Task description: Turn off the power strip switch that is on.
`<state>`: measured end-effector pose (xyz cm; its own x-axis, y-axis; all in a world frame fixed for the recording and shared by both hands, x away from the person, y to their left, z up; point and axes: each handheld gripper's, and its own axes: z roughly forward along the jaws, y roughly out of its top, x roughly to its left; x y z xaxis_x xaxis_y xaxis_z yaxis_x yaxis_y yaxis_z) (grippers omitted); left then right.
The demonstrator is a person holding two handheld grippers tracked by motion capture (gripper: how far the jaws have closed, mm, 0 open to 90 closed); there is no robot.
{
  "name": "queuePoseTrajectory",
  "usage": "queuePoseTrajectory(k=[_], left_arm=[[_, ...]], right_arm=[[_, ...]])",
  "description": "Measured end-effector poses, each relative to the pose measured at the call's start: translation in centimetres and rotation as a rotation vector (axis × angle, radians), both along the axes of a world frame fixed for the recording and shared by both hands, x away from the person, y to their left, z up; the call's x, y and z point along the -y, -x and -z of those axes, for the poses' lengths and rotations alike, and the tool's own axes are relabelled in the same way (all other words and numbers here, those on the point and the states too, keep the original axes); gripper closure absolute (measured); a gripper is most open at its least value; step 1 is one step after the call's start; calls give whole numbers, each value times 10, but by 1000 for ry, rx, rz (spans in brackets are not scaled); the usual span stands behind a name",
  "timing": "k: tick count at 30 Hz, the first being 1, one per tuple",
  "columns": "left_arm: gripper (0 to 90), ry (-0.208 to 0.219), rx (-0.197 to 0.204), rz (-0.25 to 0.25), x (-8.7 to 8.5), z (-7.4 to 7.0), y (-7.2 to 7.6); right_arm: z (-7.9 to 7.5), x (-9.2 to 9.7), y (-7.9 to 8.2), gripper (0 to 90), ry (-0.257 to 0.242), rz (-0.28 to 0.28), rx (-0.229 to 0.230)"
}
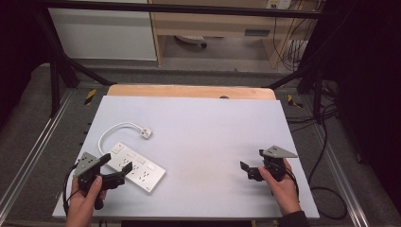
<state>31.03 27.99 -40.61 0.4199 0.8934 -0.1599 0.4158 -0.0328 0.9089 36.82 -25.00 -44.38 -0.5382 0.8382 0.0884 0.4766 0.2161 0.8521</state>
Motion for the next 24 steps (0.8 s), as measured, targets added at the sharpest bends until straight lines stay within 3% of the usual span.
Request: queuePoseTrajectory(k=[24], left_arm=[[79, 21, 21, 29, 10, -3, 3]], right_arm=[[0, -3, 1, 41, 29, -13, 9]])
